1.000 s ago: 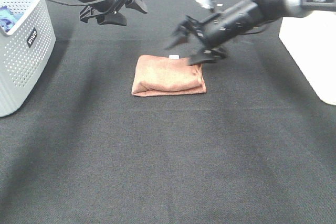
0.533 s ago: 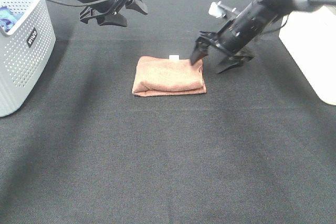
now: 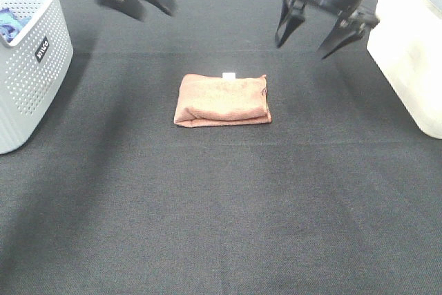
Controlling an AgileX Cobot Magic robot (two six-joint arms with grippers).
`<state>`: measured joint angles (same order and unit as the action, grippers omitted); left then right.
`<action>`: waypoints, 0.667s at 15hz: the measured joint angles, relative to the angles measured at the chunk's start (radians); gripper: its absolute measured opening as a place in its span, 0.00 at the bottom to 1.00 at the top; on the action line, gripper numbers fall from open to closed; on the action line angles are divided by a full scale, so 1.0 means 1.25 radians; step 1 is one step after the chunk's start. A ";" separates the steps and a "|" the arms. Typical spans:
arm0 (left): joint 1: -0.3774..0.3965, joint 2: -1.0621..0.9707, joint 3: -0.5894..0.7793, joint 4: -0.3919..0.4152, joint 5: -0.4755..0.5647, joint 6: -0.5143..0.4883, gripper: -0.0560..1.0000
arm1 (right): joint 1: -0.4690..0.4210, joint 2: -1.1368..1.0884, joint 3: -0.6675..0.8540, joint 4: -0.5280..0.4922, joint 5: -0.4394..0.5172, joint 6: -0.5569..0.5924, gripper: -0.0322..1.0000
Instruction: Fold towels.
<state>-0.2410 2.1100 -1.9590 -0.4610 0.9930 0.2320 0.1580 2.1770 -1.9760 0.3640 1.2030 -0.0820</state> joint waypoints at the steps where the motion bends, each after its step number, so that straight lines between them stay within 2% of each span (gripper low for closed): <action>1: 0.000 -0.025 0.000 0.028 0.034 -0.017 0.64 | 0.000 -0.020 0.013 0.000 0.000 0.000 0.81; 4: -0.003 -0.102 0.000 0.156 0.115 -0.076 0.64 | 0.000 -0.106 0.096 -0.010 0.003 0.002 0.81; 5: -0.013 -0.139 0.000 0.241 0.161 -0.108 0.64 | 0.000 -0.162 0.153 -0.036 0.003 0.002 0.81; 6: -0.013 -0.139 0.000 0.241 0.161 -0.108 0.64 | 0.000 -0.162 0.153 -0.036 0.003 0.002 0.81; 8: -0.035 -0.187 0.006 0.340 0.174 -0.148 0.64 | 0.000 -0.246 0.238 -0.086 0.005 0.002 0.81; 10: -0.053 -0.258 0.059 0.388 0.175 -0.171 0.64 | 0.000 -0.365 0.361 -0.114 0.005 0.002 0.81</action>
<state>-0.3070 1.7880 -1.8850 0.0240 1.2120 0.0180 0.1580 1.7210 -1.5250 0.2220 1.2090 -0.0790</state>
